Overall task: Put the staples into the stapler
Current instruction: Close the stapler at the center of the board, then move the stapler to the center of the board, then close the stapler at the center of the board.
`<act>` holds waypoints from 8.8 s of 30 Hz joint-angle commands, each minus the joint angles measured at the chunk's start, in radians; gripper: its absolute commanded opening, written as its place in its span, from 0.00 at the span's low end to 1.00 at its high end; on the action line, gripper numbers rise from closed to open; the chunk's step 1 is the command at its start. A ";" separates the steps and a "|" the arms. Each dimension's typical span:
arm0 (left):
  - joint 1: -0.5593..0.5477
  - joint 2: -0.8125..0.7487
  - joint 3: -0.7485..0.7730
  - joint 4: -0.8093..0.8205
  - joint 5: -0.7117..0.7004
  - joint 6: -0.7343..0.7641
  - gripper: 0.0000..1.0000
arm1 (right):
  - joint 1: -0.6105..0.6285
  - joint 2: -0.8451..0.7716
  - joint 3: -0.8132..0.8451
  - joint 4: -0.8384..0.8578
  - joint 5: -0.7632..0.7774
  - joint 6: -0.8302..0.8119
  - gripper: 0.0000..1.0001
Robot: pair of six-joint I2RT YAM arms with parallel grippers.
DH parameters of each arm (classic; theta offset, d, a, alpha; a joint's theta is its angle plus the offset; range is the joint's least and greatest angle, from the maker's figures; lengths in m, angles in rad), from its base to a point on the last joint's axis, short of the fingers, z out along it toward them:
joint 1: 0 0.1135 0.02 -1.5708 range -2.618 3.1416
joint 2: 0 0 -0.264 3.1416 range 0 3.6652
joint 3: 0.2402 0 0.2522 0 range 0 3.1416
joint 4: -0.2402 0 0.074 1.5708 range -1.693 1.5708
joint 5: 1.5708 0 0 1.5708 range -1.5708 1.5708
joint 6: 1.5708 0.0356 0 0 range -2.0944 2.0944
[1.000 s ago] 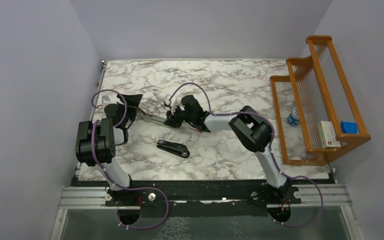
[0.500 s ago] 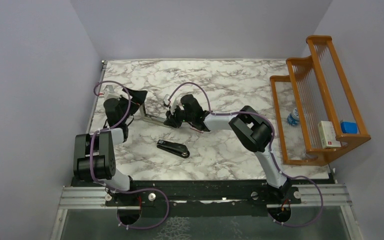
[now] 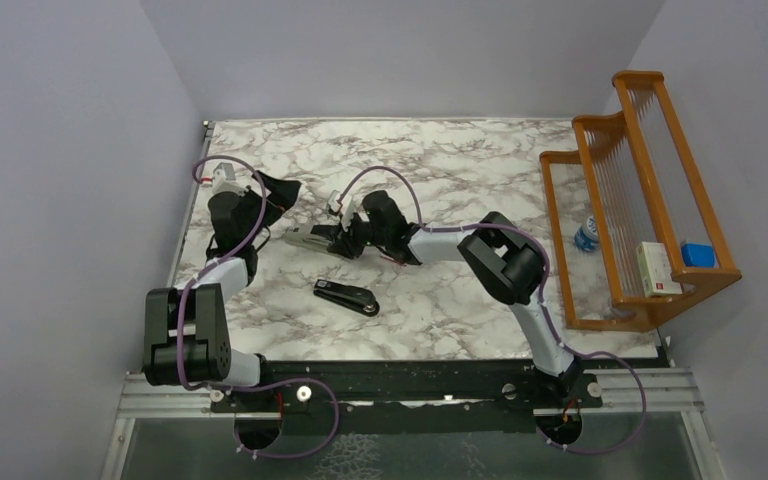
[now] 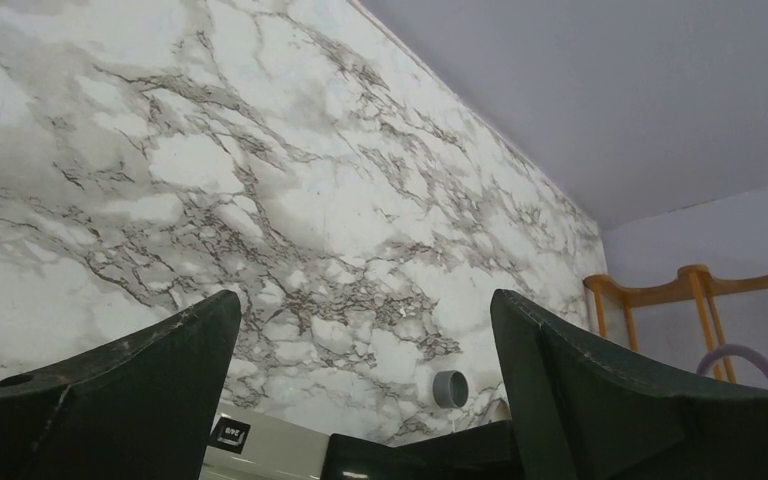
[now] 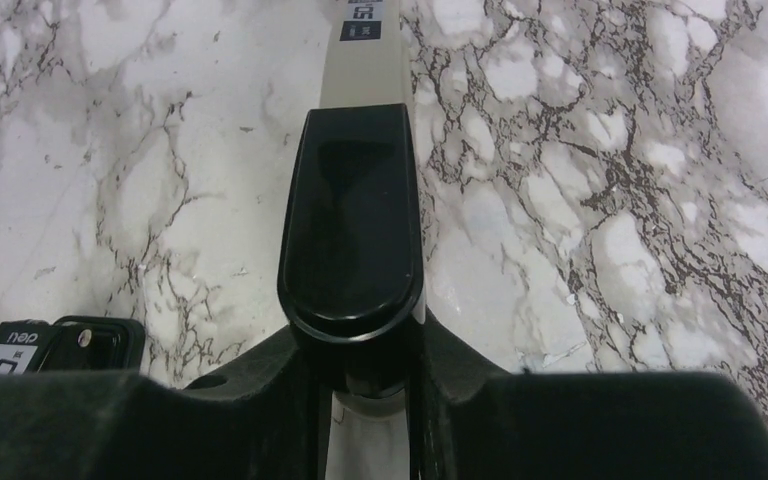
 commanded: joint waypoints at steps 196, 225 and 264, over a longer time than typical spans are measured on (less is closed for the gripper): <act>-0.955 0.228 0.402 -0.981 -0.132 0.393 0.00 | -0.154 -0.870 -1.078 0.096 0.352 1.520 0.98; -0.962 0.174 0.357 -0.972 0.049 0.475 0.00 | -0.154 -0.423 -0.984 0.402 0.490 1.540 0.85; -0.955 0.203 0.497 -1.216 -0.002 0.875 0.23 | -0.171 -1.270 -0.953 -0.459 0.956 1.096 1.00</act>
